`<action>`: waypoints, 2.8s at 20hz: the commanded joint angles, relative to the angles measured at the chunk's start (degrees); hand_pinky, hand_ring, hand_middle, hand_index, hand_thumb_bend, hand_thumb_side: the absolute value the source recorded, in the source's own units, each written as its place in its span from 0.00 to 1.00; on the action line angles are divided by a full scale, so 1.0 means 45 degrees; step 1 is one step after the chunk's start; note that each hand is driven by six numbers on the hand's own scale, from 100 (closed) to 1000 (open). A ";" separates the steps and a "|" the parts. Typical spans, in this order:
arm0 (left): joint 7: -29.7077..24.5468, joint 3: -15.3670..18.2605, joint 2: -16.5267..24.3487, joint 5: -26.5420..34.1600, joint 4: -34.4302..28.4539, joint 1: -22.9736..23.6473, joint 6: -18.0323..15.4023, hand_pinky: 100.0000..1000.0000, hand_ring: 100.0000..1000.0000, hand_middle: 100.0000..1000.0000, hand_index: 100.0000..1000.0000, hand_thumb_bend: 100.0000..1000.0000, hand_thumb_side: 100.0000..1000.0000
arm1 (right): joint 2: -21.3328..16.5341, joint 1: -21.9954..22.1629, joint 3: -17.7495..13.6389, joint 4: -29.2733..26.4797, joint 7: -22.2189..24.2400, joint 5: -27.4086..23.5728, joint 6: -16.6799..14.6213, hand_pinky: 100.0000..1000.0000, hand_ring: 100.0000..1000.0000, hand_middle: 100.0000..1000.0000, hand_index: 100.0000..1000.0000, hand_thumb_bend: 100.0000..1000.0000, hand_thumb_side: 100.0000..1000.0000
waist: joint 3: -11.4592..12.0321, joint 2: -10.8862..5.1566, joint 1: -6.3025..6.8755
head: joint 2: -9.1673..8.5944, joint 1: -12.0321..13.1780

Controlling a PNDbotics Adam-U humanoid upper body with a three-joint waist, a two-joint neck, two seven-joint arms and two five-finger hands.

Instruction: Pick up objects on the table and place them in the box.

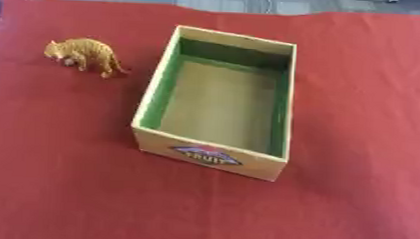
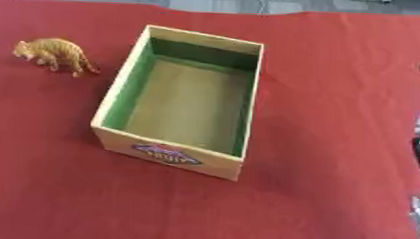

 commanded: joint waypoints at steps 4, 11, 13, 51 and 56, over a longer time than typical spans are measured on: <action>-0.1247 -0.0475 -0.0740 -0.1540 0.1163 -0.1409 -0.0150 0.95 0.95 0.86 1.00 0.00 0.56 | -0.0170 -0.0073 0.0052 -0.0118 0.0079 0.0081 0.0109 0.83 0.59 0.44 0.80 0.00 0.45 | 0.0089 -0.0249 0.0085 | -0.0188 0.0010; -0.1960 -0.0762 -0.1750 -0.2263 0.2208 -0.2214 -0.0492 0.96 0.96 0.87 1.00 0.12 0.66 | -0.0153 -0.0093 0.0083 -0.0118 0.0191 -0.0021 0.0181 0.83 0.59 0.43 0.80 0.00 0.45 | 0.0135 -0.0289 0.0110 | -0.0339 0.0057; -0.2084 -0.0822 -0.1909 -0.2521 0.2473 -0.2261 -0.0612 0.97 0.98 0.87 1.00 0.19 0.73 | -0.0144 -0.0106 0.0090 -0.0118 0.0220 -0.0050 0.0199 0.83 0.59 0.43 0.80 0.00 0.45 | 0.0112 -0.0287 0.0129 | -0.0363 0.0067; -0.4186 0.0177 -0.1785 -0.2381 0.4991 -0.2766 -0.1086 1.00 0.99 0.86 1.00 0.31 0.73 | -0.0087 -0.0592 0.0440 -0.0118 0.0659 0.0163 0.0549 0.85 0.59 0.42 0.79 0.00 0.43 | -0.0730 0.0450 0.0932 | -0.1005 0.0750; -0.4496 0.0229 -0.1729 -0.2584 0.5243 -0.2707 -0.1093 1.00 0.99 0.87 1.00 0.30 0.70 | -0.0033 -0.0612 0.0479 -0.0118 0.0644 0.0243 0.0562 0.85 0.59 0.42 0.79 0.00 0.43 | -0.0760 0.0551 0.0929 | -0.1011 0.0751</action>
